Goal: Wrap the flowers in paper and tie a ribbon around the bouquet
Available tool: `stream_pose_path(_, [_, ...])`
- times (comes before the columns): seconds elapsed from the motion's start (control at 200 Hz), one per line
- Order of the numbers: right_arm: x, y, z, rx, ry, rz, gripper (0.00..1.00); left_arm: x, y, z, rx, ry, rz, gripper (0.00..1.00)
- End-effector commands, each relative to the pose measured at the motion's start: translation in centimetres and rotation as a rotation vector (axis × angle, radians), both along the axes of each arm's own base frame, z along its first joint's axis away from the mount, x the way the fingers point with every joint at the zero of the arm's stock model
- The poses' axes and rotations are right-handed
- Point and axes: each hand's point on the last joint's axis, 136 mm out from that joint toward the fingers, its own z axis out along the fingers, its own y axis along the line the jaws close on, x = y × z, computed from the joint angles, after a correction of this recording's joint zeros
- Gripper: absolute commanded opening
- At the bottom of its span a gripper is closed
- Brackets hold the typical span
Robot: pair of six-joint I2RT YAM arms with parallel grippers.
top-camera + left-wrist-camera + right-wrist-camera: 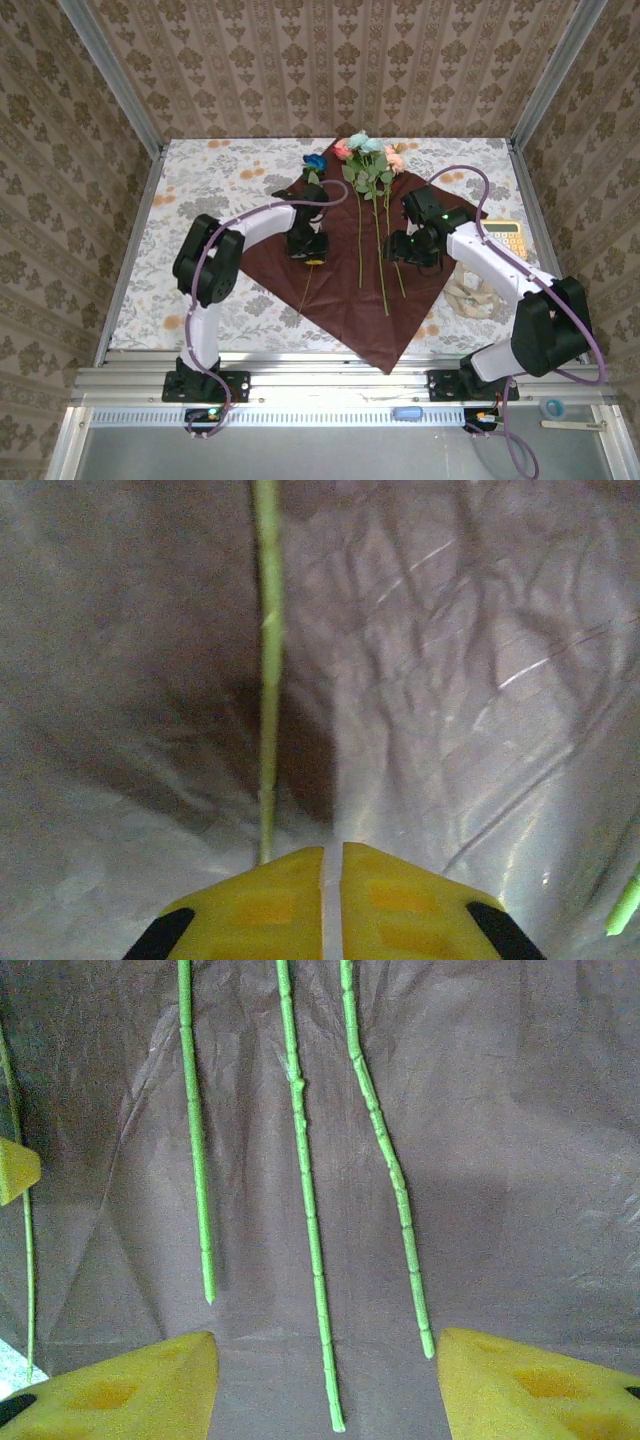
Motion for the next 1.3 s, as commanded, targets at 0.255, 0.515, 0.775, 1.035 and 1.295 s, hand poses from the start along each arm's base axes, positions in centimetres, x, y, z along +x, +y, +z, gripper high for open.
stream_pose_path(0.255, [-1.1, 1.4, 0.1, -0.029, -0.012, 0.085, 0.63, 1.1, 2.3, 2.7, 0.024, -0.056, 0.086, 0.26])
stream_pose_path(0.515, [-7.1, 7.5, -3.1, -0.258, 0.021, 0.494, 0.67, 0.5, 6.4, 2.3, -0.113, 0.011, 0.241, 0.09])
stream_pose_path(0.775, [-11.6, 11.0, -7.2, -0.374, 0.086, 0.708, 0.73, -0.4, 4.0, 1.2, -0.228, 0.065, 0.236, 0.06])
stream_pose_path(1.035, [-13.1, 13.0, -9.7, -0.377, 0.122, 0.755, 0.77, -0.4, 1.8, -1.0, -0.292, 0.103, 0.275, 0.05])
stream_pose_path(1.295, [-14.2, 13.9, -10.9, -0.274, 0.156, 0.712, 0.68, -0.7, -1.1, -0.8, -0.321, 0.105, 0.236, 0.06])
